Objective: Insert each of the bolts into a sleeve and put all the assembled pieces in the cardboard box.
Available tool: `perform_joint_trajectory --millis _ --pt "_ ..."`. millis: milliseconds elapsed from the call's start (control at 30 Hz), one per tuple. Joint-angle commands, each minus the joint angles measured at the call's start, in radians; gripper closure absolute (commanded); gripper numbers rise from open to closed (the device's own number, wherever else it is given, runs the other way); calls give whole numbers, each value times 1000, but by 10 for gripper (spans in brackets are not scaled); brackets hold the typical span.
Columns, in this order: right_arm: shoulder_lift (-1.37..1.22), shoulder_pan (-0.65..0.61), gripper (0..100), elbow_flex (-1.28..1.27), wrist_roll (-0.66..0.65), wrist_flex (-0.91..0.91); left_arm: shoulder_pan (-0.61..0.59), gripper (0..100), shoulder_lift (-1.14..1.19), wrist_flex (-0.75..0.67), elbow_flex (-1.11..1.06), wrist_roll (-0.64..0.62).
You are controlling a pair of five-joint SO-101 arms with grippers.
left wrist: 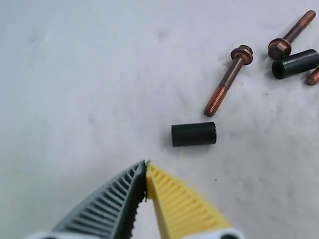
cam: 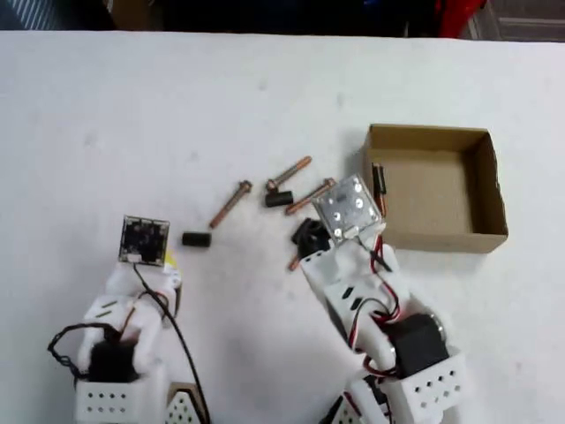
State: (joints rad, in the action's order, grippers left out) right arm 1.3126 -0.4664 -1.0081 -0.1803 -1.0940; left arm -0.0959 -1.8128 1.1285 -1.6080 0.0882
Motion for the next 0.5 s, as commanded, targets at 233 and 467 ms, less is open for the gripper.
perform_joint_trajectory --millis 233,467 --pt "160 -39 982 -132 -2 65 1 977 -2 155 272 54" --pt "282 -107 982 -267 -2 166 1 978 288 153 427 91"
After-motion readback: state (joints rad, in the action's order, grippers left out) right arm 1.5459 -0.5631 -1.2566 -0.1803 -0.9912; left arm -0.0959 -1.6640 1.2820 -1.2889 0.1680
